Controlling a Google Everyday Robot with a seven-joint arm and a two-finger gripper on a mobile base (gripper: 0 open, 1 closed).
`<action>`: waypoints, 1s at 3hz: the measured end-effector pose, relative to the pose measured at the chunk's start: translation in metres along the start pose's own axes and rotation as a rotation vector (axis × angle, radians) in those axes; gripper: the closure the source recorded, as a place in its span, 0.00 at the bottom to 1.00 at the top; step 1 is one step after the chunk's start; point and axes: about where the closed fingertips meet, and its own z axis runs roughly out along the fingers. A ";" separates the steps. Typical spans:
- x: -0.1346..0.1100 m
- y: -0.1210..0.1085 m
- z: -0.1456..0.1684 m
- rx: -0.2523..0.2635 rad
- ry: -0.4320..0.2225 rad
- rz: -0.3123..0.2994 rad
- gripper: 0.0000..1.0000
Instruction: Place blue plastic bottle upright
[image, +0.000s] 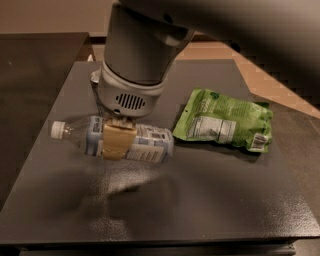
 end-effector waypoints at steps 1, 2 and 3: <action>-0.019 0.002 -0.018 -0.023 -0.177 -0.073 1.00; -0.034 0.005 -0.031 -0.045 -0.367 -0.091 1.00; -0.046 0.010 -0.037 -0.059 -0.551 -0.074 1.00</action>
Offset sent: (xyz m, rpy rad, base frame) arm -0.0110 0.0246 0.0600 0.6051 0.0848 0.1602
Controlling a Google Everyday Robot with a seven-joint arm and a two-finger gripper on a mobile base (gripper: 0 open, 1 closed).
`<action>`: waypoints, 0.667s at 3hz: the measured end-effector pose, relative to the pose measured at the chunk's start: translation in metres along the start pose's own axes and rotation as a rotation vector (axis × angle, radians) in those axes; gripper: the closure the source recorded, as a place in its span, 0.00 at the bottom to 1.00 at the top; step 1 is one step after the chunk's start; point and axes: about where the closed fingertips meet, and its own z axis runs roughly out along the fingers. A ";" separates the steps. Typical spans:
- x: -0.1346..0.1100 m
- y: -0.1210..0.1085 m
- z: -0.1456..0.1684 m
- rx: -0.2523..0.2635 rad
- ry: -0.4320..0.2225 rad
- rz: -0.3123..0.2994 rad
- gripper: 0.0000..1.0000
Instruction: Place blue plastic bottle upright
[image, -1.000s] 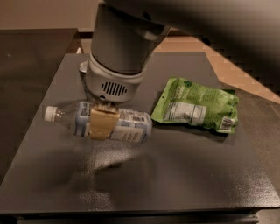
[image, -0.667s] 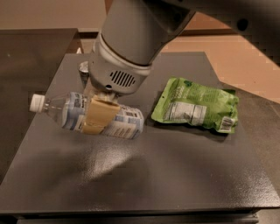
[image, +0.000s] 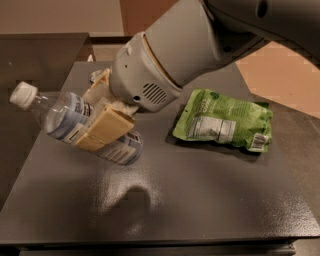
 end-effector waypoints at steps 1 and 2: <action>-0.009 0.003 -0.002 0.022 -0.171 0.026 1.00; -0.021 0.007 -0.007 0.024 -0.212 0.030 1.00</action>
Offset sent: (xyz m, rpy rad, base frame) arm -0.0036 0.0035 0.0064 0.1512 0.0265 -0.0176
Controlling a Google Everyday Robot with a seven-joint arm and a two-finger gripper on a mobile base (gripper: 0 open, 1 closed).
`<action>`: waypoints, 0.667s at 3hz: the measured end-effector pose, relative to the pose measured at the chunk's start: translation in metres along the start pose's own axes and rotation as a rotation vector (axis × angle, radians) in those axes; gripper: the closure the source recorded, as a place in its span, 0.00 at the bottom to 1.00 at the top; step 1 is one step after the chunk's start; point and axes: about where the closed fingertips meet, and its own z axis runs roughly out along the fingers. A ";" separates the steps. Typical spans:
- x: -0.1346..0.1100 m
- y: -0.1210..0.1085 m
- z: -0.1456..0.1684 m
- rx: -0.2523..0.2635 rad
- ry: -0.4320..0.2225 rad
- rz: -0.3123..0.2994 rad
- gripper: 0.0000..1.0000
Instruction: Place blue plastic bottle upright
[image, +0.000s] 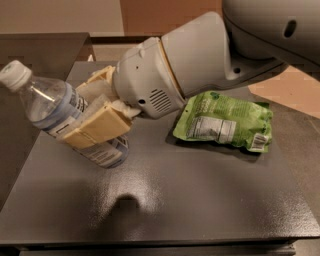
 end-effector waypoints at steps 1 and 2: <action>0.000 0.000 0.000 0.000 0.005 -0.002 1.00; 0.000 0.001 -0.001 0.005 -0.054 0.005 1.00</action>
Offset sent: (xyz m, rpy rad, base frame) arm 0.0046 -0.0080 -0.0029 0.1580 0.0412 -0.0153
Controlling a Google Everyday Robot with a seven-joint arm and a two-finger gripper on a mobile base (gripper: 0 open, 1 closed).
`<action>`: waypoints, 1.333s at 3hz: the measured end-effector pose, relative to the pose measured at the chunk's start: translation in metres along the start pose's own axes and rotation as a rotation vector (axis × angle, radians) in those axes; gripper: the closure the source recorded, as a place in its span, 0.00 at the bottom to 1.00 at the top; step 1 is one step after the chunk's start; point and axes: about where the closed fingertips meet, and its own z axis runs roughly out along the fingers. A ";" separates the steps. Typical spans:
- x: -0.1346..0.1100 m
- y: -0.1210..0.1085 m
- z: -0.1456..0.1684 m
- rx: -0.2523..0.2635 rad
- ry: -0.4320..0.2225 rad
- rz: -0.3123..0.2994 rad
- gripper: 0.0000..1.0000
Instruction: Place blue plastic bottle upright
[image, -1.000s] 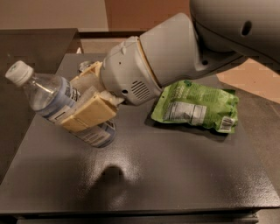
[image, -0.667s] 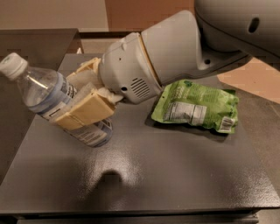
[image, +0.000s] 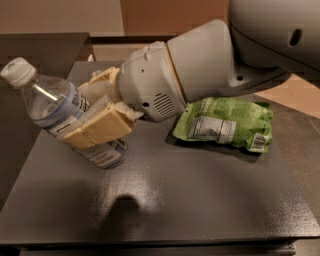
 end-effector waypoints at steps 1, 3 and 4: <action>0.003 -0.004 -0.002 0.008 -0.104 0.006 1.00; 0.025 -0.010 -0.010 0.041 -0.206 0.013 1.00; 0.041 -0.012 -0.013 0.058 -0.225 0.041 1.00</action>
Offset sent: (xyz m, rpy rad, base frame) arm 0.0193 -0.0226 -0.0190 0.2728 0.0127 -0.0201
